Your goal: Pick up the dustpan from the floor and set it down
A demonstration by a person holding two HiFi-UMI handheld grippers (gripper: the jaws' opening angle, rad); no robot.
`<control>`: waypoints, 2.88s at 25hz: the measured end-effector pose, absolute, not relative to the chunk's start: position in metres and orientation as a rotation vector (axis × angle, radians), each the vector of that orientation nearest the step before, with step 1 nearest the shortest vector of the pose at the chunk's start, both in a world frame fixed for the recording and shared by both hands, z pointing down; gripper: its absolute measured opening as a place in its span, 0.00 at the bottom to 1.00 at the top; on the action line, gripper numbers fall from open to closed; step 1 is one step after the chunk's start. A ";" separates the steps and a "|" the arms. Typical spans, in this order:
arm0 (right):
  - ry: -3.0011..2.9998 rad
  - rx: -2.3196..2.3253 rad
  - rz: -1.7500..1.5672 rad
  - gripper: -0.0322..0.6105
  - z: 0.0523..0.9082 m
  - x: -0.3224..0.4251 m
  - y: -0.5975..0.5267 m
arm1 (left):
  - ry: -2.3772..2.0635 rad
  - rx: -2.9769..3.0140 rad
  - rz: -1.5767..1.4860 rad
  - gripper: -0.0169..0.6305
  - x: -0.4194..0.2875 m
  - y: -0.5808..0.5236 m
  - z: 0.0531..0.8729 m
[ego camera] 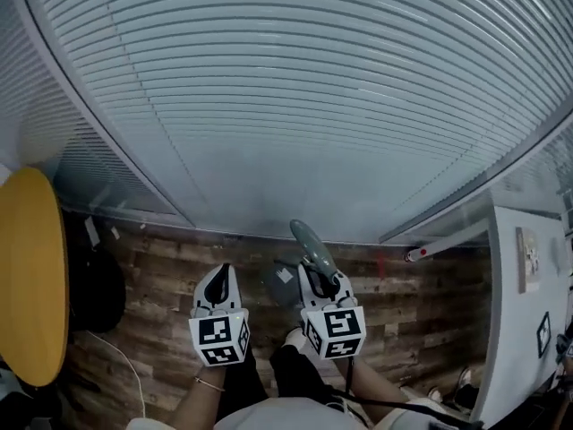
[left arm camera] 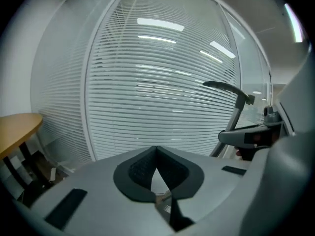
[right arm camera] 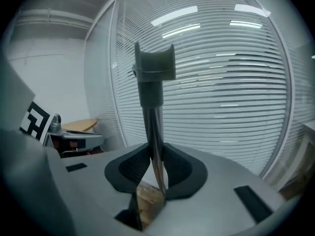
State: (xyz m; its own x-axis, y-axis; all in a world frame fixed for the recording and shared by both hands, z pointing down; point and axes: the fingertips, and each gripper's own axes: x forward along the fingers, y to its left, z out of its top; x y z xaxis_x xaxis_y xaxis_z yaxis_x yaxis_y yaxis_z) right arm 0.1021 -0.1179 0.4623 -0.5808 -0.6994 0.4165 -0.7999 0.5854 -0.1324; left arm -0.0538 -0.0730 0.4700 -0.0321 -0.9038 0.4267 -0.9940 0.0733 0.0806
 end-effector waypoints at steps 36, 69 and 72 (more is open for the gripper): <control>-2.646 0.483 0.239 0.21 0.568 -0.325 -0.083 | -2.319 1.227 0.233 0.05 -0.396 0.050 0.569; -2.607 0.426 0.182 0.21 0.678 -0.400 -0.103 | -2.200 1.239 0.217 0.05 -0.435 0.017 0.684; -2.605 0.413 0.181 0.21 0.679 -0.405 -0.103 | -2.202 1.242 0.216 0.05 -0.436 0.019 0.683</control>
State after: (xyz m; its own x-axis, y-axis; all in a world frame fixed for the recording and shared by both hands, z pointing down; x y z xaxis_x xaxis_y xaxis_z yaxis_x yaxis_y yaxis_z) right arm -0.4054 -0.1027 0.6792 -0.8327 -0.2562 0.4909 -0.3216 0.9454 -0.0522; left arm -0.4363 0.0187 0.6827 -0.3860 -0.7260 0.5692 -0.8229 0.5498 0.1432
